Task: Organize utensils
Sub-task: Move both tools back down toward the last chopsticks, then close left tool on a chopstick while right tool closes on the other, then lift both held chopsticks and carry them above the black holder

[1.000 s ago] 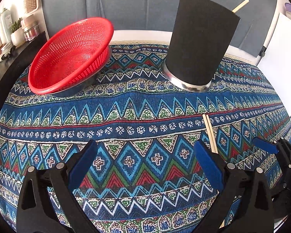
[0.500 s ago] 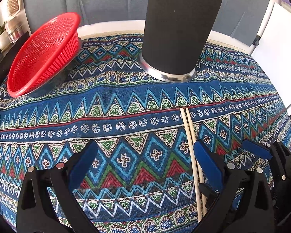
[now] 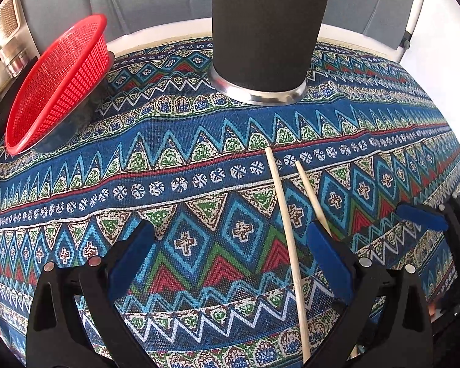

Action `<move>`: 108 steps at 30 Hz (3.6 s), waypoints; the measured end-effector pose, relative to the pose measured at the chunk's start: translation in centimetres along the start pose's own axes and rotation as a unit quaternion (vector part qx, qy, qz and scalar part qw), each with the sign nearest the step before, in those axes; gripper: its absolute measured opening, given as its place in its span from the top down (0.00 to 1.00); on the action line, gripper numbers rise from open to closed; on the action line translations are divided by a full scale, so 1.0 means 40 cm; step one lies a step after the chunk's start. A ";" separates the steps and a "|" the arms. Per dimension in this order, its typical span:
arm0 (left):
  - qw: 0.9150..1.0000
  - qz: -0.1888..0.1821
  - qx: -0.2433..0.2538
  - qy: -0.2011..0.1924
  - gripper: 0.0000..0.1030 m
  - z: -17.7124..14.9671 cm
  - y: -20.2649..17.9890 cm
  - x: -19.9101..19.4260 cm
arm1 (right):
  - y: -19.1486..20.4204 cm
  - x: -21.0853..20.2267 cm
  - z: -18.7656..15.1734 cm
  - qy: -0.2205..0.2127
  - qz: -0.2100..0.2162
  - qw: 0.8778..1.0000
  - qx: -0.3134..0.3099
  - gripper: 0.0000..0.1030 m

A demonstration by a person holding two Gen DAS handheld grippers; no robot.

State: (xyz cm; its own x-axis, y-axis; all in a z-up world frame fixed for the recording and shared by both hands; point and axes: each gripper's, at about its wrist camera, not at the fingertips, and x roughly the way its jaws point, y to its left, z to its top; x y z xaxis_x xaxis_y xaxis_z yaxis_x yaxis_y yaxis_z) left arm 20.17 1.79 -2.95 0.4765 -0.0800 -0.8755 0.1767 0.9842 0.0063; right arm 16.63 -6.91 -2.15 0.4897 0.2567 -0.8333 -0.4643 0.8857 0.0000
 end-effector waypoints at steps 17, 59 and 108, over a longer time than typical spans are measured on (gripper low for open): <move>0.998 -0.023 0.046 -0.025 0.05 -0.062 0.029 -0.033 | -0.108 0.028 0.048 0.034 0.020 0.999 -0.022 0.07; 0.998 -0.042 0.037 0.000 0.95 -0.108 0.208 -0.215 | -0.342 -0.114 -0.131 -0.014 0.126 0.988 0.084 0.96; 0.958 -0.124 0.008 -0.257 0.95 0.463 0.166 -0.488 | -0.396 -0.396 0.450 -0.253 0.199 0.945 0.052 0.96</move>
State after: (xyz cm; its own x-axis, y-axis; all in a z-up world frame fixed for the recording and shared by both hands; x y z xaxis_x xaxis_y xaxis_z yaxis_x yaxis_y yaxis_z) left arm 28.00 6.98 23.13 0.7789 -0.3819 -0.4974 0.3503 0.9229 -0.1600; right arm 29.50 -18.05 21.01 0.5947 0.7060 -0.3845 -0.6235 0.7070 0.3338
